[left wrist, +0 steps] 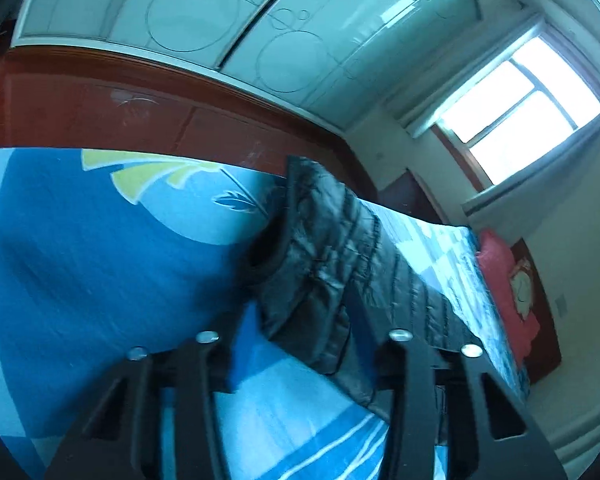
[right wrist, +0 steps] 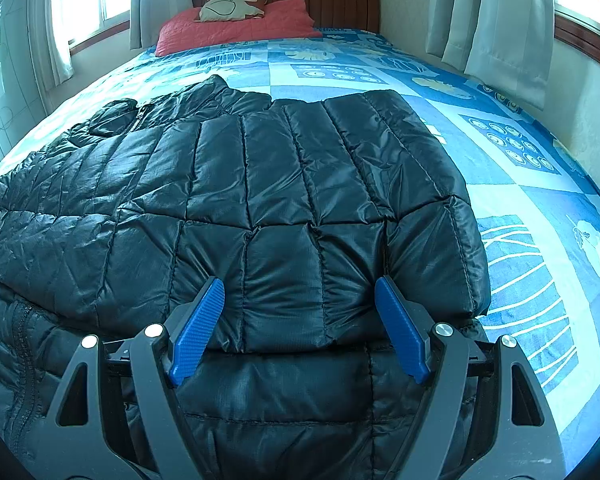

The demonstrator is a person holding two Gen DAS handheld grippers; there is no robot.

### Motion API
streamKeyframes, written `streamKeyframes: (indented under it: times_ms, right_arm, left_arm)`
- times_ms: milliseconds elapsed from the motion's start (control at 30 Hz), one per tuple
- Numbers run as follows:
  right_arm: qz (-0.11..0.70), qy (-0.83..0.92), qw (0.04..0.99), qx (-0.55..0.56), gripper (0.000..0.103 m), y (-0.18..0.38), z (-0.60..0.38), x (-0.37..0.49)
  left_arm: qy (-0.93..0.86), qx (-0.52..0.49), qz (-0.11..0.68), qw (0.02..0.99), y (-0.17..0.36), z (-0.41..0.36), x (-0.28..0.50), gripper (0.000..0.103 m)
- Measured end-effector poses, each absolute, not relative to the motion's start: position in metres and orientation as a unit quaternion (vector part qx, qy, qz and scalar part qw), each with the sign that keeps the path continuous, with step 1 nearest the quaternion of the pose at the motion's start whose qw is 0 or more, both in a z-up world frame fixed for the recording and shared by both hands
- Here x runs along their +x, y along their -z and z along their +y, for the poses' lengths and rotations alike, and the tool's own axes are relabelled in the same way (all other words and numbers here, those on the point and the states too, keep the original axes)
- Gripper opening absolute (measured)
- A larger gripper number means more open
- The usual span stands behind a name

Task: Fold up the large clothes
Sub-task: 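Roll the left gripper and grasp the other sleeve cuff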

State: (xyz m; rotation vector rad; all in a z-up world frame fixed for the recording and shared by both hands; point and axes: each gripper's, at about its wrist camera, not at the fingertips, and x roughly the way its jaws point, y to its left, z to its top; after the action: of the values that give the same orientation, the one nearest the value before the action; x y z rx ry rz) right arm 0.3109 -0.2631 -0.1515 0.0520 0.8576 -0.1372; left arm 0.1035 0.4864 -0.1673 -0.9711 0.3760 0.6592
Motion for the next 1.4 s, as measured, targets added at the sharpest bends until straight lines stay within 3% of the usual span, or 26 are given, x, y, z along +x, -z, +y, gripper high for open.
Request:
streamKeyframes:
  times_ms: [167,233,433,600,700,800,867,933,1133,1233,1300,1333,1367,1400]
  right_arm:
    - [0.415,0.067,0.907,0.025,0.077,0.152,-0.264,0.311]
    - [0.415,0.067,0.907,0.025,0.077,0.152,-0.263,0.311]
    - [0.415,0.067,0.907,0.025,0.077,0.152,-0.263,0.311]
    - [0.415,0.068,0.907,0.025,0.077,0.152,-0.263,0.311]
    - [0.415,0.068,0.907,0.025,0.077,0.152,-0.262,0.311]
    - [0.415,0.068,0.907,0.025,0.077,0.152,-0.262,0.311]
    - [0.415,0.068,0.907,0.024,0.077,0.152,-0.262,0.311]
    - [0.415,0.068,0.907,0.024,0.077,0.152,-0.263,0.311]
    - [0.414,0.068,0.907,0.024,0.077,0.152,-0.262,0.311]
    - [0.414,0.069,0.907,0.024,0.077,0.152,-0.263,0.311]
    - [0.414,0.068,0.907,0.024,0.077,0.152,-0.263,0.311]
    - [0.414,0.069,0.907,0.024,0.077,0.152,-0.262,0.311]
    - [0.414,0.069,0.907,0.024,0.077,0.152,-0.262,0.311]
    - [0.414,0.069,0.907,0.024,0.077,0.152,-0.262,0.311]
  left_arm:
    - [-0.330,-0.452,0.188,0.807,0.169,0.489,0.105,0.013]
    - [-0.328,-0.456,0.185,0.806,0.169,0.491,0.105,0.007]
    - [-0.332,-0.421,0.185,0.824,0.157,0.482,0.106,0.004]
    - [-0.306,-0.454,0.188,0.815,0.168,0.490,0.099,0.005]
    - [-0.285,-0.479,0.178,0.811,0.176,0.499,0.094,0.011]
    - [-0.266,-0.484,0.168,0.816,0.173,0.498,0.094,0.028]
    - [-0.269,-0.476,0.157,0.822,0.166,0.493,0.093,0.051]
    - [-0.287,-0.471,0.143,0.822,0.159,0.491,0.088,0.065]
    - [-0.316,-0.478,0.127,0.810,0.162,0.501,0.084,0.067]
    - [-0.326,-0.463,0.130,0.814,0.156,0.503,0.102,0.077]
    - [-0.313,-0.459,0.132,0.821,0.156,0.507,0.113,0.077]
    - [-0.314,-0.456,0.134,0.821,0.156,0.508,0.118,0.067]
    - [-0.324,-0.450,0.143,0.820,0.157,0.508,0.121,0.049]
    - [-0.331,-0.445,0.160,0.817,0.160,0.509,0.126,0.039]
